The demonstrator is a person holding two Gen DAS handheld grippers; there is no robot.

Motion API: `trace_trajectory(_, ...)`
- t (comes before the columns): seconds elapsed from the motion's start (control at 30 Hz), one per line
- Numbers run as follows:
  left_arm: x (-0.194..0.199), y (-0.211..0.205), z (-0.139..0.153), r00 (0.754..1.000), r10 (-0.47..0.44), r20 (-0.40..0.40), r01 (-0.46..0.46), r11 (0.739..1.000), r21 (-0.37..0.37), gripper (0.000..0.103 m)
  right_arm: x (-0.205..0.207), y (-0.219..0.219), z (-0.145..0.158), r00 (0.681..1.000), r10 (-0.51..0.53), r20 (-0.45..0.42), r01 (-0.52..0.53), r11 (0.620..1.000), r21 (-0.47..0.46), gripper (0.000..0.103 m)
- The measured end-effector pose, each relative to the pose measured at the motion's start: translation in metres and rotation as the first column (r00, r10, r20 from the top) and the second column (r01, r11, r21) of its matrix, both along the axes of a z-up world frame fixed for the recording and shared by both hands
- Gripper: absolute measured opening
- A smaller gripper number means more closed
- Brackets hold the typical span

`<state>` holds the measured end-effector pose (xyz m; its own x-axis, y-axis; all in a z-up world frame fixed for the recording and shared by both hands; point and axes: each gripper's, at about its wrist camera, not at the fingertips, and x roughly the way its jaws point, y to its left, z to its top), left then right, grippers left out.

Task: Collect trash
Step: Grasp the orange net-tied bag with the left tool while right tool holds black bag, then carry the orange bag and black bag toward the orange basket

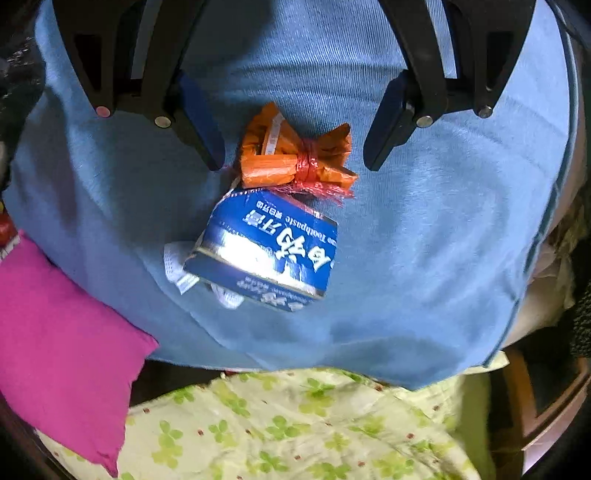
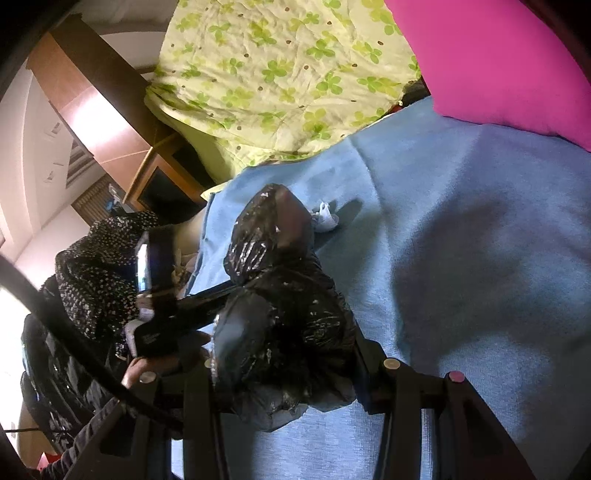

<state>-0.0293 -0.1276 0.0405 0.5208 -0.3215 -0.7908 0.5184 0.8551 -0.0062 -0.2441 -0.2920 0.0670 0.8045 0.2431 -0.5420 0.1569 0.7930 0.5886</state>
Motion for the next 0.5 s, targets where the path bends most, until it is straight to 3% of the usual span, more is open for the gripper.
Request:
trace_trajectory(0.1,0.01,0.0,-0.007,1.0,0.007,-0.005,-0.007,1.0,0.026,0.078,0.0,0.001,0.0,1.0,0.006,0.0,-0.006,1.0,0.003,0.046)
trace_trajectory(0.2,0.017,-0.001,-0.008,1.0,0.008,-0.018,-0.008,1.0,-0.004,0.077,0.001,0.0,-0.001,1.0,0.007,-0.002,-0.007,1.0,0.001,0.046)
trace_trajectory(0.23,0.017,-0.001,-0.008,1.0,0.009,-0.02,-0.009,1.0,-0.005,0.068,0.001,0.0,0.0,1.0,0.006,-0.002,-0.006,1.0,0.0,0.046)
trace_trajectory(0.5,-0.009,-0.001,-0.005,1.0,0.029,-0.008,-0.028,0.999,0.035,0.067,0.002,0.003,-0.001,1.0,-0.005,-0.017,0.004,0.999,-0.038,0.046)
